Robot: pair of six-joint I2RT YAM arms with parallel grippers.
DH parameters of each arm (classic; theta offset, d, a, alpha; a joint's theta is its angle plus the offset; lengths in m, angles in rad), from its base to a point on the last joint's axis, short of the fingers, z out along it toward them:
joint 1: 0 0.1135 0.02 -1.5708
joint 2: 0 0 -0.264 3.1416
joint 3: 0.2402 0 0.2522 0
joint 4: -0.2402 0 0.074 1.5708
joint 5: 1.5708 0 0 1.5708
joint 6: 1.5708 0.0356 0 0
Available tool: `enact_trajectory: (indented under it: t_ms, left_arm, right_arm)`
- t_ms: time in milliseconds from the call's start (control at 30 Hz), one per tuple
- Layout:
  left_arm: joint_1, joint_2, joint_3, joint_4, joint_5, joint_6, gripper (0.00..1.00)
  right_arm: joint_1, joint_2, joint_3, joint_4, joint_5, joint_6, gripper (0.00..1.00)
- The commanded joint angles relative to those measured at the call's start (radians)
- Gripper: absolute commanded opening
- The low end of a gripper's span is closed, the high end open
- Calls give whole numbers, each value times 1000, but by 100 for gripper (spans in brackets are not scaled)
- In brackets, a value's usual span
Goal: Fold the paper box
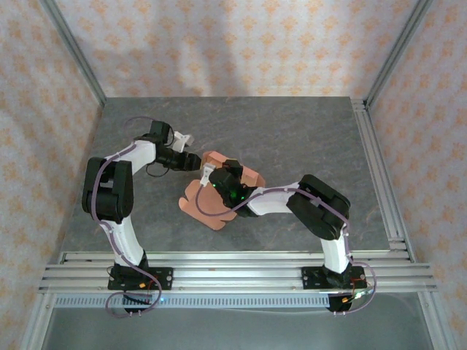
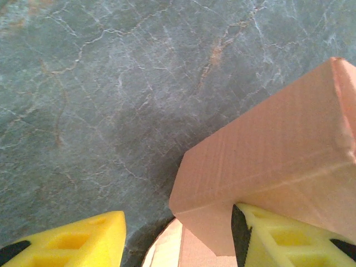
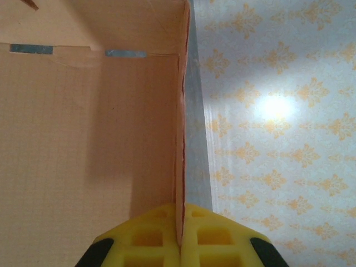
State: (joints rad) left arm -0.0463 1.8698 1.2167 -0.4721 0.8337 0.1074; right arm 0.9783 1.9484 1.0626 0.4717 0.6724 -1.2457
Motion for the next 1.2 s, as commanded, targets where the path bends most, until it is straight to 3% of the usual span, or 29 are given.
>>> enact_trajectory:
  t_ms: [0,533,1167]
  left_arm:
    - [-15,-41,1,-42,45,48,54]
    - [-39,-55,-8,-84,77,114,55]
    - [-47,7,39,-48,6,38,55]
  right_arm:
    - [-4,-5,28,-44,-15,26,0]
    - [-11,-2,53,-93,-30,65,0]
    - [-12,-7,68,-122,-39,90,0]
